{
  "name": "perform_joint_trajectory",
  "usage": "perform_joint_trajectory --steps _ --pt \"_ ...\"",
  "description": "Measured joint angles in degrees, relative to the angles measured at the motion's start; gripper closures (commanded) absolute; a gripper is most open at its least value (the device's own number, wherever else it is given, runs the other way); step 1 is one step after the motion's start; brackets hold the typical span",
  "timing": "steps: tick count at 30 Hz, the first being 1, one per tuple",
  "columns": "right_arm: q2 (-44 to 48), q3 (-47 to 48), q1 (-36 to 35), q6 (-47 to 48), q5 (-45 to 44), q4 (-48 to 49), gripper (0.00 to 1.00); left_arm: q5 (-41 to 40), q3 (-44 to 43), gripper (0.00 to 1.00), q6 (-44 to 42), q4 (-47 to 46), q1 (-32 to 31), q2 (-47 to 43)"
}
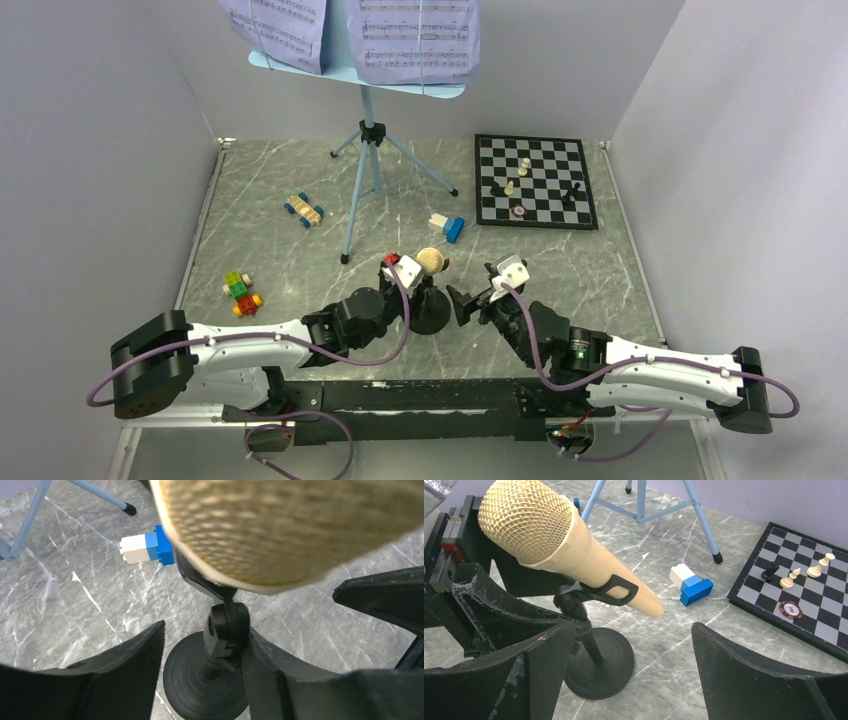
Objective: Pack up the instrument practice props
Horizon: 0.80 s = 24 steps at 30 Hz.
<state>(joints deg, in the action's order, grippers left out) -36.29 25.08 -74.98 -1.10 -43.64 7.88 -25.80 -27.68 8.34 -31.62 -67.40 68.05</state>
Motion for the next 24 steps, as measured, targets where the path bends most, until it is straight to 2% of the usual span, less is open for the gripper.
perform_joint_trajectory --steps 5,13,20,24 --pt "0.4 0.3 0.0 -0.2 0.5 -1.8 0.09 -0.5 -0.1 0.23 -0.4 3.1 0.0 -2.1" --pt "0.2 0.4 0.0 -0.1 1.0 -2.3 0.09 0.1 0.5 0.19 -0.3 3.6 0.0 -4.9" --pt "0.1 0.4 0.0 -0.2 1.4 -2.4 0.09 1.4 0.4 0.30 -0.6 0.9 0.8 -4.5" --pt "0.8 0.7 0.0 -0.9 1.7 -3.8 0.09 3.0 0.1 0.42 -0.7 -0.5 2.7 -0.9"
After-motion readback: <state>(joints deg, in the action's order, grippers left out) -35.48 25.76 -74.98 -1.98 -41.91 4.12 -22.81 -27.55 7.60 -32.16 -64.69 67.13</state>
